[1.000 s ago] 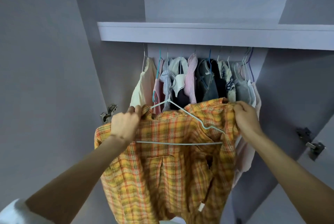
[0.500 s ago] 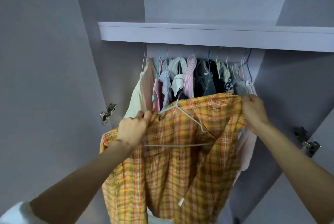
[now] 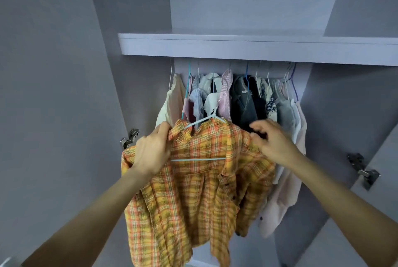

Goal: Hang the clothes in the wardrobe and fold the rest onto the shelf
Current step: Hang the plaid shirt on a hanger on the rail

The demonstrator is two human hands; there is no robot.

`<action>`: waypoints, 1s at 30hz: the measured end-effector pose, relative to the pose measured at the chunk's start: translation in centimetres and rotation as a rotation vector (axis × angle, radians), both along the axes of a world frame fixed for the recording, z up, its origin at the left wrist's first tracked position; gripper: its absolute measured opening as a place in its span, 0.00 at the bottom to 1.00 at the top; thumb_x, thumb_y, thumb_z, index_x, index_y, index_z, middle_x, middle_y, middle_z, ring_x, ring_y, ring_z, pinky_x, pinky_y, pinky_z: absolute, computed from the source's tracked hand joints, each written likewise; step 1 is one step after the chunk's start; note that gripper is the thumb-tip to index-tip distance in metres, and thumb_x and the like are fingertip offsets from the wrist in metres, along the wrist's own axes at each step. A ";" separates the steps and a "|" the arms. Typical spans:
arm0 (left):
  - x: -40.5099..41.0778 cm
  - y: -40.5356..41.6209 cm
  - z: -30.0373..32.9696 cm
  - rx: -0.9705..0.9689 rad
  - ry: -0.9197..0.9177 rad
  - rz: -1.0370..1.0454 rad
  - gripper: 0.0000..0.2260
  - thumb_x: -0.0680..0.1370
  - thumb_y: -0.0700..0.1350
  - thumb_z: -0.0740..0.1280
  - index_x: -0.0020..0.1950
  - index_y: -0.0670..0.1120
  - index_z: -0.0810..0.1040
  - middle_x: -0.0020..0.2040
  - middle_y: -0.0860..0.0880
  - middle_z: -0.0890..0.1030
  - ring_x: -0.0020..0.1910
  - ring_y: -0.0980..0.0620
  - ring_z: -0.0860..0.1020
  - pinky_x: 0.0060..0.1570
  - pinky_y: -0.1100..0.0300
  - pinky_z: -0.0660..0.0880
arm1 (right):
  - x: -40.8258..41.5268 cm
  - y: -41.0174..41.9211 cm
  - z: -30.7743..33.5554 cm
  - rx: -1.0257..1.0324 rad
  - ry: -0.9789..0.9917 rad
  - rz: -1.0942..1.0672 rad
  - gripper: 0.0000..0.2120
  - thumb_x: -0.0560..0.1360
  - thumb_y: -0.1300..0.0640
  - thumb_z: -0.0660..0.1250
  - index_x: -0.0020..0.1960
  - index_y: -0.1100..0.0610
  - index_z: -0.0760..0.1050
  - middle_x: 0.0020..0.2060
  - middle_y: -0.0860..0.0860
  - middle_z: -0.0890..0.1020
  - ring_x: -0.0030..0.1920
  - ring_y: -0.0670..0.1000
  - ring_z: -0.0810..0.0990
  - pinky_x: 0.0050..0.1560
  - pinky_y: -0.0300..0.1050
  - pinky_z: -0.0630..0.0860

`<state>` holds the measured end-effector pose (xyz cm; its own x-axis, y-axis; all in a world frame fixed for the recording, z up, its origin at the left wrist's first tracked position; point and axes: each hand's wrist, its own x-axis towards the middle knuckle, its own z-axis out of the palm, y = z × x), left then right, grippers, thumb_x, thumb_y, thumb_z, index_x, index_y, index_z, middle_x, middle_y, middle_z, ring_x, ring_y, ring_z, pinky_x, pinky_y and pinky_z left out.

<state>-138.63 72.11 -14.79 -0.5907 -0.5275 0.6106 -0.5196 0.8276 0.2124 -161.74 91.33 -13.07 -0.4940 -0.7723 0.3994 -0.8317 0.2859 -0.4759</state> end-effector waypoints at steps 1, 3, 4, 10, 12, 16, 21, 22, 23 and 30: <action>0.0 0.2 0.0 -0.001 -0.009 -0.012 0.07 0.74 0.34 0.65 0.49 0.41 0.70 0.40 0.42 0.79 0.30 0.37 0.74 0.30 0.56 0.63 | 0.4 -0.6 0.0 0.017 0.094 0.067 0.18 0.77 0.52 0.62 0.66 0.55 0.69 0.61 0.51 0.73 0.63 0.51 0.70 0.64 0.51 0.68; 0.1 0.5 0.3 -0.003 -0.026 -0.046 0.06 0.76 0.36 0.65 0.50 0.41 0.71 0.41 0.43 0.79 0.32 0.37 0.75 0.31 0.55 0.65 | 1.4 -1.9 0.3 0.073 0.169 0.177 0.24 0.77 0.47 0.60 0.71 0.52 0.64 0.65 0.48 0.70 0.65 0.49 0.68 0.66 0.51 0.65; 0.2 0.5 0.5 -0.007 -0.042 -0.072 0.05 0.77 0.38 0.64 0.52 0.41 0.71 0.42 0.43 0.79 0.34 0.37 0.76 0.32 0.55 0.65 | 2.0 -2.4 0.4 0.069 0.155 0.219 0.23 0.78 0.46 0.59 0.70 0.52 0.65 0.63 0.48 0.72 0.63 0.48 0.71 0.64 0.50 0.68; 1.0 -0.3 1.8 0.221 -0.239 -0.256 0.14 0.82 0.50 0.56 0.56 0.44 0.76 0.48 0.45 0.80 0.49 0.42 0.78 0.49 0.52 0.73 | 3.0 -3.4 -1.3 -0.134 0.008 0.250 0.09 0.80 0.58 0.58 0.52 0.58 0.77 0.32 0.44 0.75 0.30 0.43 0.72 0.36 0.48 0.70; 1.1 -0.7 2.1 0.317 -0.242 -0.146 0.14 0.82 0.51 0.54 0.54 0.47 0.77 0.50 0.45 0.79 0.52 0.41 0.77 0.50 0.52 0.72 | 3.6 -3.3 -2.0 -0.147 0.120 0.205 0.10 0.79 0.59 0.59 0.55 0.60 0.77 0.42 0.50 0.81 0.38 0.51 0.79 0.40 0.51 0.74; 0.8 -1.8 3.1 0.378 -0.317 0.054 0.14 0.82 0.52 0.52 0.43 0.50 0.73 0.50 0.46 0.69 0.51 0.38 0.76 0.49 0.53 0.69 | 4.9 -3.2 -2.4 -0.003 0.401 0.144 0.11 0.76 0.65 0.63 0.57 0.60 0.77 0.48 0.57 0.79 0.38 0.62 0.80 0.36 0.57 0.77; 0.6 -1.6 3.0 0.312 -0.350 0.151 0.17 0.83 0.52 0.51 0.64 0.49 0.74 0.56 0.44 0.69 0.53 0.36 0.75 0.52 0.48 0.71 | 5.7 -3.4 -2.2 0.015 0.431 0.139 0.14 0.74 0.67 0.65 0.59 0.61 0.77 0.47 0.58 0.78 0.37 0.63 0.79 0.34 0.57 0.77; 0.6 -1.5 3.0 0.299 -0.347 0.151 0.17 0.83 0.52 0.51 0.65 0.49 0.74 0.55 0.43 0.70 0.52 0.36 0.75 0.52 0.48 0.72 | 5.6 -3.5 -2.2 0.020 0.397 0.149 0.12 0.76 0.65 0.63 0.59 0.59 0.76 0.48 0.57 0.78 0.39 0.62 0.79 0.37 0.57 0.77; 0.5 -1.4 3.0 0.276 -0.351 0.148 0.17 0.83 0.52 0.51 0.65 0.49 0.73 0.55 0.43 0.70 0.52 0.36 0.76 0.50 0.47 0.72 | 5.4 -3.5 -2.1 0.016 0.358 0.152 0.11 0.78 0.62 0.61 0.60 0.58 0.75 0.49 0.55 0.78 0.41 0.61 0.79 0.39 0.57 0.76; 0.2 -1.2 3.7 0.164 -0.266 0.074 0.15 0.82 0.50 0.53 0.59 0.45 0.75 0.49 0.44 0.71 0.48 0.34 0.76 0.46 0.47 0.73 | 4.9 -3.3 -0.5 0.033 0.324 0.197 0.09 0.81 0.57 0.57 0.54 0.57 0.74 0.44 0.51 0.76 0.39 0.57 0.78 0.38 0.53 0.74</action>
